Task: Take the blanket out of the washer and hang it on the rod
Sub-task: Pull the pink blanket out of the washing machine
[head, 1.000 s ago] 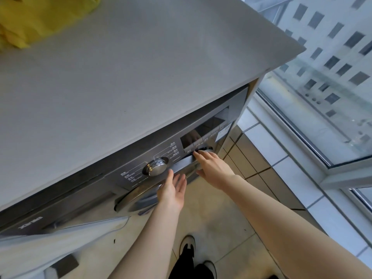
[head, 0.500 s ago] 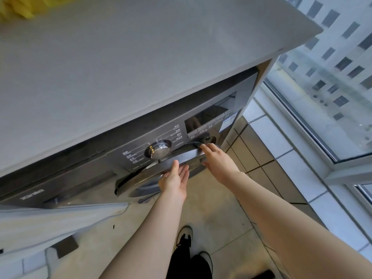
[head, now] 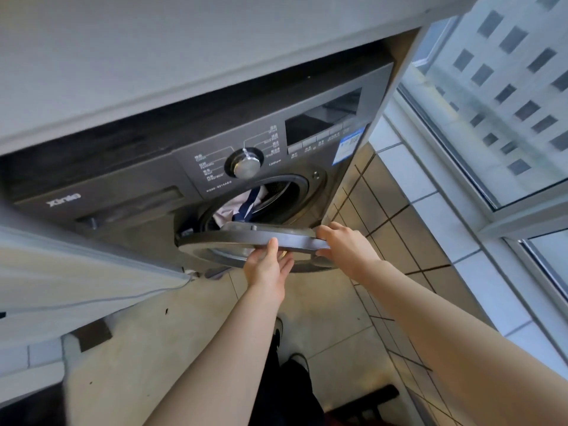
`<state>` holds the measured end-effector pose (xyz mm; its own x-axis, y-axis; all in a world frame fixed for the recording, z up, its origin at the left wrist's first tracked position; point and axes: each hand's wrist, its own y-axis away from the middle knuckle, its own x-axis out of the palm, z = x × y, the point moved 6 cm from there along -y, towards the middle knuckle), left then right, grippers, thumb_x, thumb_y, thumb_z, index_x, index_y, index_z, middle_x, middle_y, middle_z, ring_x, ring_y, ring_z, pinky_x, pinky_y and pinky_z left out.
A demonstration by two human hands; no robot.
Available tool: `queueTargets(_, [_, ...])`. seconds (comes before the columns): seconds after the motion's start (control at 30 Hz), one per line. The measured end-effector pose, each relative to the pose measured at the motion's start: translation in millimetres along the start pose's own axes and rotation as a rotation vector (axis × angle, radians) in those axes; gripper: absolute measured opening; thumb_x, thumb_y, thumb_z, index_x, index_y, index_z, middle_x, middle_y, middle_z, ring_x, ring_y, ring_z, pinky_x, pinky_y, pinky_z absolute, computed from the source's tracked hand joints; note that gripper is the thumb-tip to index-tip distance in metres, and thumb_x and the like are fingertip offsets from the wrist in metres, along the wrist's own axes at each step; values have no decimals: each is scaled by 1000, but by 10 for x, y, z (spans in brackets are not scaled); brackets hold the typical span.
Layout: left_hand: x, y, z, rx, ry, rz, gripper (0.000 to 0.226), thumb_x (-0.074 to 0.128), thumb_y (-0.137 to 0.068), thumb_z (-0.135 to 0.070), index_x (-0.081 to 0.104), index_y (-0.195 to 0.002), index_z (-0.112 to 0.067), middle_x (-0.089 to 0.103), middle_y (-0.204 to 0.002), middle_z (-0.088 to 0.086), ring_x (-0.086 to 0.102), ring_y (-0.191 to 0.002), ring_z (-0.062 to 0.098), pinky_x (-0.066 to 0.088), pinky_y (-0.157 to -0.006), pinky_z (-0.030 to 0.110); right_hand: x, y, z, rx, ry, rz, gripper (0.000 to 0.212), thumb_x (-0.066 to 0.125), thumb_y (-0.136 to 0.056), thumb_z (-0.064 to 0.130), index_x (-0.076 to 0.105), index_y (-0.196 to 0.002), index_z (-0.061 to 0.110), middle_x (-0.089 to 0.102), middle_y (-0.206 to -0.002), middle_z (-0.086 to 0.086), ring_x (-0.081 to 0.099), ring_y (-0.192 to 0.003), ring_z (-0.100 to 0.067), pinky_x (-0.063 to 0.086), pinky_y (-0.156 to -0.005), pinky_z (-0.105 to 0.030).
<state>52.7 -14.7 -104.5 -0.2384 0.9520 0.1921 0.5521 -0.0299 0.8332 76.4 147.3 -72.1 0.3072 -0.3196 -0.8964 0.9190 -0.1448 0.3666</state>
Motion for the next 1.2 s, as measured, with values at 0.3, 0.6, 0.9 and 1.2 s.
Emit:
queueTargets(0.3, [-655,313,212,-9,-106,-21,33,62,-93,-19,54,-123,-7,61,-107,19,67,-96,34,55,-77,43,374,610,342,7,-30,136,36,67,-83,46,53,-106,21,60,-103,1,59,-89,-25,54,-75,-39])
queueTargets(0.6, [-1355,554,225,88,-242,-16,30,64,-91,-23,56,-120,-21,64,-111,14,69,-94,30,60,-74,42,798,1052,835,122,-375,268,34,72,-81,36,61,-110,21,66,-107,3,60,-97,-19,50,-82,-29])
queueTargets(0.9, [-2088,729,41,249,-479,-83,18,60,-94,-28,57,-112,-28,66,-94,-2,67,-90,22,59,-77,47,1437,1453,1696,138,-574,389,82,61,-91,32,7,-153,23,22,-157,-2,26,-142,-23,24,-113,-34])
queueTargets(1.2, [-2697,765,-225,403,-616,-157,26,61,-90,-32,68,-113,-21,70,-95,-5,67,-92,23,55,-88,46,1842,1584,2456,155,-611,342,79,53,-94,41,6,-153,16,11,-160,-5,11,-147,-19,15,-117,-33])
